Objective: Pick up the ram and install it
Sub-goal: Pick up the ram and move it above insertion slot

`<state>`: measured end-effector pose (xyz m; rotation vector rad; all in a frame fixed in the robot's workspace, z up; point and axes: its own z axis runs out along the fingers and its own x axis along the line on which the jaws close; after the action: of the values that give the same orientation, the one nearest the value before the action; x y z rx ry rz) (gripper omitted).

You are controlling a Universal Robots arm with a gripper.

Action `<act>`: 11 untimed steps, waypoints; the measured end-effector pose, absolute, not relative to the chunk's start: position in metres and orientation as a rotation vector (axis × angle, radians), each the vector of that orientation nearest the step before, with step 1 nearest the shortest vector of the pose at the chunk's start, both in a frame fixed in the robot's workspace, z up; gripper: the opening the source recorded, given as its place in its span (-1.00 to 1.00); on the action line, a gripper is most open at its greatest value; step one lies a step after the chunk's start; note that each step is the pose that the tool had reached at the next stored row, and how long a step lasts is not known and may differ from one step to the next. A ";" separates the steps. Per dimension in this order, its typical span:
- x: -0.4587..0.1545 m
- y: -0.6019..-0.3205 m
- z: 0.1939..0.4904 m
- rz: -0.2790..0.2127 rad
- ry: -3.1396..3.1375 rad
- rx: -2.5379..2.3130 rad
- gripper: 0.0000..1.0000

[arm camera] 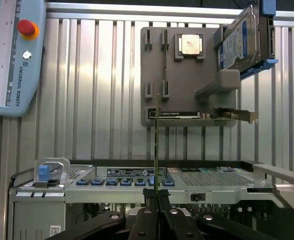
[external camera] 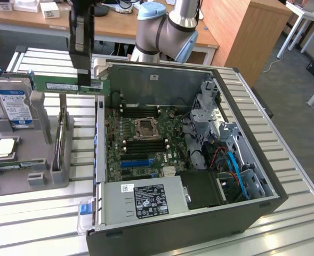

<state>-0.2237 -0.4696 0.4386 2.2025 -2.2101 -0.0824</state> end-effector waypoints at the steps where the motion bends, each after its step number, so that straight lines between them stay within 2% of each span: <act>1: -0.220 -0.470 0.439 -0.083 -2.210 2.202 -0.76; 11: -0.187 -0.470 0.439 -0.088 -2.207 2.200 -0.76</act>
<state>-0.1872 -0.4696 0.4386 2.1996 -2.2069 -0.0885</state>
